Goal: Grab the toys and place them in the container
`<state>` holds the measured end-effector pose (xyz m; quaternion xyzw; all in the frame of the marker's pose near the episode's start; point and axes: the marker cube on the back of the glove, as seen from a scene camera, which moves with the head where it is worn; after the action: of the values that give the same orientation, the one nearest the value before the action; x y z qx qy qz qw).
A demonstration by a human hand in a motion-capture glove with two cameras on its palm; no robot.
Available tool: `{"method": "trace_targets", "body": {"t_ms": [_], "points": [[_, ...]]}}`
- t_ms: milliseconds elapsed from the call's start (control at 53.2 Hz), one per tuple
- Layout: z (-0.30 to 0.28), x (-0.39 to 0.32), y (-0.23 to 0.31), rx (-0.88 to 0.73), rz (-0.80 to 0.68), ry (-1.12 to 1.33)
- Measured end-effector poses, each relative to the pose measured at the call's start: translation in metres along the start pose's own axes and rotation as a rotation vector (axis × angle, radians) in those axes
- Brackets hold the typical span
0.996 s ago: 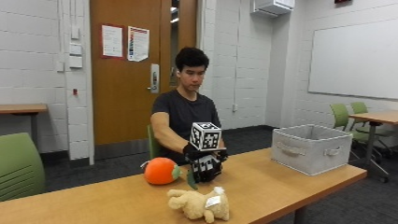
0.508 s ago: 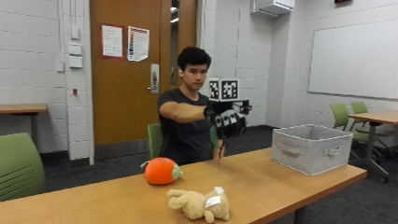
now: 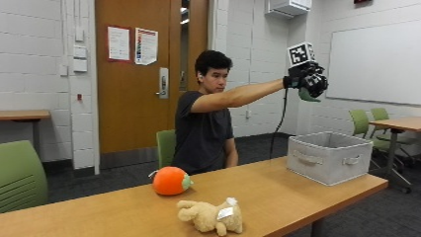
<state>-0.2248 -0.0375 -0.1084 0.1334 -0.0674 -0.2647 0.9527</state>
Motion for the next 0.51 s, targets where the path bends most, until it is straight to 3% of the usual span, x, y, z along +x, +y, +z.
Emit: {"method": "trace_targets", "body": {"t_ms": [38, 169, 207, 301, 451, 508], "points": [[0.006, -0.019, -0.014, 0.001, 0.069, 0.024], [0.04, -0.095, -0.045, -0.018, -0.098, 0.022], [0.051, -0.104, -0.051, -0.026, -0.116, 0.037], [0.079, -0.118, -0.065, -0.041, 0.005, 0.133], [0.104, -0.145, -0.067, 0.018, -0.064, 0.055], [0.113, -0.149, -0.062, -0.055, -0.107, 0.043]]}}
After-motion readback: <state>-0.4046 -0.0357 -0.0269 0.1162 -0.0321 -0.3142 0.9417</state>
